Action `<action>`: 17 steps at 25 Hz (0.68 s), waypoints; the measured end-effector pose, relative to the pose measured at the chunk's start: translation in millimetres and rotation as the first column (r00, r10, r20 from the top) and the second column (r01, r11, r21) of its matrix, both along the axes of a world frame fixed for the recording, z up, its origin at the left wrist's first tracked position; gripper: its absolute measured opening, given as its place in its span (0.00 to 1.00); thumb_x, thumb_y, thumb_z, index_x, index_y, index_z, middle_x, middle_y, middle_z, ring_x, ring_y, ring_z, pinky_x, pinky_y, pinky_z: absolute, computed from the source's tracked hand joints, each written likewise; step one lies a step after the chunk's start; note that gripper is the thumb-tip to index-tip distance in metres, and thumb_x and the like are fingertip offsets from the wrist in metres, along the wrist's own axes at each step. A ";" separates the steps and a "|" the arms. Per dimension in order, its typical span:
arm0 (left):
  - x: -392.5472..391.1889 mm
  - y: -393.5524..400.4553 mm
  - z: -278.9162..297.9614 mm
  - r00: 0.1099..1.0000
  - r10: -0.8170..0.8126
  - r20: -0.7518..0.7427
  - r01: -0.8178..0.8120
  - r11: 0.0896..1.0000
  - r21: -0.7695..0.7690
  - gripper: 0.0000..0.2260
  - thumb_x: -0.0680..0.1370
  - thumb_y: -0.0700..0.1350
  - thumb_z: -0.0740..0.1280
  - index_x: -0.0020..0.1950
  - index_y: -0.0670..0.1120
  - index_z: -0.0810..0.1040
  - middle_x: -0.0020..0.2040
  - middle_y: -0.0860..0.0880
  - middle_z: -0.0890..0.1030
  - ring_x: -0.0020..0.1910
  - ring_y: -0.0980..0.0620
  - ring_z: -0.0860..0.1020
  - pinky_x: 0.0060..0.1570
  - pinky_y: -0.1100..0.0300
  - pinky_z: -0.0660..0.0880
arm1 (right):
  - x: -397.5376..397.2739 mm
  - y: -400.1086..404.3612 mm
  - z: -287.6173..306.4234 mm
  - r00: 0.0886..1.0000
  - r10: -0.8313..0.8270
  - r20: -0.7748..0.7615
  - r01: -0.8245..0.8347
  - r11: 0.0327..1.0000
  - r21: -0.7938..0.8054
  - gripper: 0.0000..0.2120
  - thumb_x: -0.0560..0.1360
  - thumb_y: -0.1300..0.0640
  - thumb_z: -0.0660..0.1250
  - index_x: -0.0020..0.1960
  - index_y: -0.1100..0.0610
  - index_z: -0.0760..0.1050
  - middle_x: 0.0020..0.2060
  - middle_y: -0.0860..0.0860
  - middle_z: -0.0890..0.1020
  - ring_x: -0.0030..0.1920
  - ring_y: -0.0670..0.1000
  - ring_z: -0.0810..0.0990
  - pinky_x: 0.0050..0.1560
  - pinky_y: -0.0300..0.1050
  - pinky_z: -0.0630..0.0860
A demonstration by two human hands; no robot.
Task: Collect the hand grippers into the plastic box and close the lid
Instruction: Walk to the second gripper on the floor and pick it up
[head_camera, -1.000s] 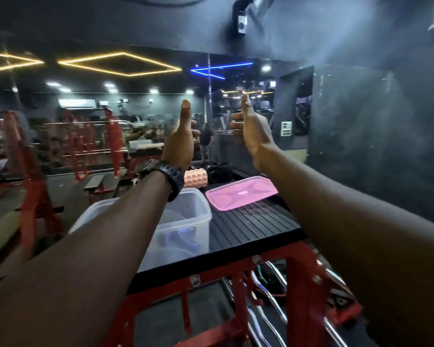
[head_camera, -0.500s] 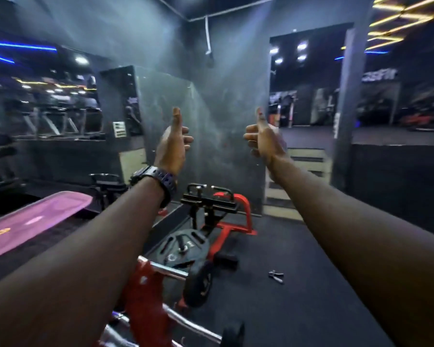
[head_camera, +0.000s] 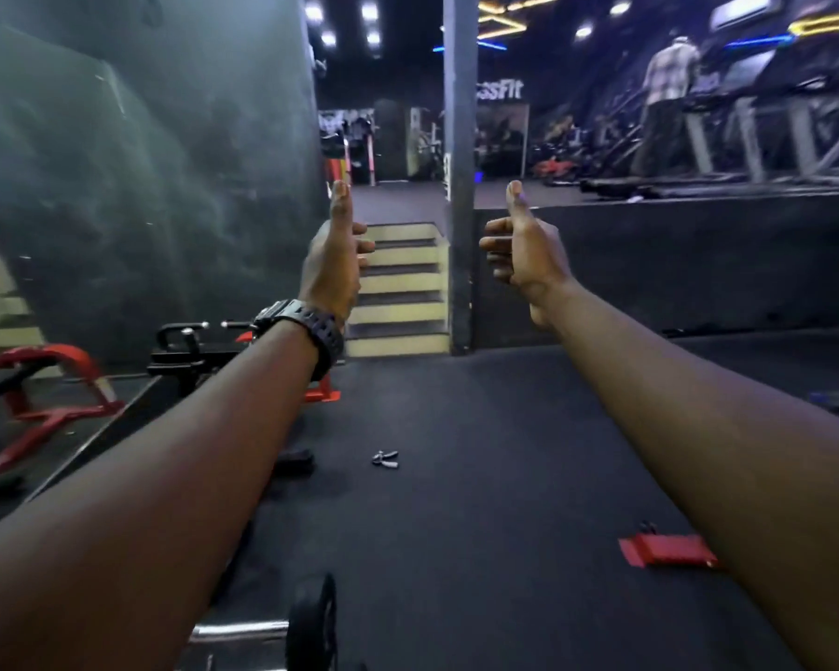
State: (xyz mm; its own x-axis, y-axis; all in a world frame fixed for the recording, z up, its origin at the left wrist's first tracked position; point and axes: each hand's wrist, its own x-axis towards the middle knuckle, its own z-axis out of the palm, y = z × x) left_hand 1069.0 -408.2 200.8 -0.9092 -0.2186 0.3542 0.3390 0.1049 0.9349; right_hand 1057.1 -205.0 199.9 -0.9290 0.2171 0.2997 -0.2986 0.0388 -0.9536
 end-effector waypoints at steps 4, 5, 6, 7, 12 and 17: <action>-6.7 26.2 -24.7 0.997 -0.076 0.002 0.076 0.997 0.035 0.31 0.81 0.66 0.49 0.59 0.42 0.77 0.51 0.44 0.78 0.47 0.50 0.74 0.43 0.58 0.71 | 7.0 31.8 -20.5 0.996 -0.083 0.041 0.081 0.996 0.043 0.27 0.79 0.31 0.58 0.45 0.54 0.80 0.39 0.51 0.83 0.38 0.48 0.79 0.35 0.41 0.73; -6.8 31.9 -33.3 0.995 -0.095 0.024 0.094 0.995 0.046 0.32 0.81 0.66 0.49 0.61 0.41 0.77 0.51 0.44 0.78 0.47 0.50 0.74 0.43 0.58 0.71 | 10.3 39.2 -30.9 0.991 -0.114 0.065 0.111 0.992 0.058 0.27 0.78 0.31 0.58 0.45 0.54 0.80 0.39 0.51 0.84 0.38 0.48 0.79 0.35 0.41 0.73; -6.9 38.1 -45.8 0.992 -0.111 0.051 0.109 0.993 0.044 0.33 0.81 0.66 0.49 0.65 0.41 0.77 0.52 0.45 0.78 0.47 0.51 0.74 0.43 0.58 0.71 | 15.2 46.6 -44.8 0.985 -0.142 0.096 0.135 0.988 0.073 0.28 0.78 0.30 0.58 0.46 0.54 0.80 0.39 0.51 0.83 0.38 0.48 0.78 0.36 0.42 0.73; -6.0 44.5 -61.1 0.988 -0.130 0.080 0.127 0.991 0.040 0.33 0.81 0.66 0.49 0.67 0.42 0.76 0.52 0.46 0.78 0.47 0.51 0.74 0.43 0.58 0.71 | 21.1 52.9 -62.5 0.978 -0.162 0.133 0.151 0.985 0.089 0.28 0.78 0.30 0.58 0.46 0.54 0.80 0.39 0.51 0.83 0.38 0.49 0.78 0.36 0.43 0.73; 24.0 63.6 -155.5 0.933 -0.220 0.284 0.200 0.975 0.098 0.31 0.81 0.65 0.49 0.64 0.42 0.75 0.52 0.46 0.78 0.46 0.52 0.74 0.41 0.59 0.69 | 63.1 64.9 -184.0 0.902 -0.223 0.370 0.179 0.972 0.150 0.24 0.81 0.34 0.57 0.42 0.52 0.78 0.41 0.53 0.83 0.42 0.52 0.79 0.46 0.51 0.74; 43.6 61.1 -215.7 0.872 -0.195 0.448 0.165 0.981 0.106 0.31 0.81 0.67 0.49 0.61 0.43 0.76 0.56 0.44 0.79 0.53 0.47 0.76 0.55 0.50 0.72 | 112.2 63.7 -270.7 0.807 -0.245 0.538 0.214 0.969 0.119 0.24 0.81 0.34 0.57 0.43 0.52 0.78 0.41 0.52 0.84 0.40 0.50 0.79 0.41 0.44 0.74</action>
State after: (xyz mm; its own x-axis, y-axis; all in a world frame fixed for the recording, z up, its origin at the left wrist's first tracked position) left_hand 1112.6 -347.2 -15.0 -0.9923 -0.0433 -0.1164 -0.1174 0.0199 0.9929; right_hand 1169.3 -141.3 -70.8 -0.8679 0.4435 -0.2237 0.2926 0.0926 -0.9518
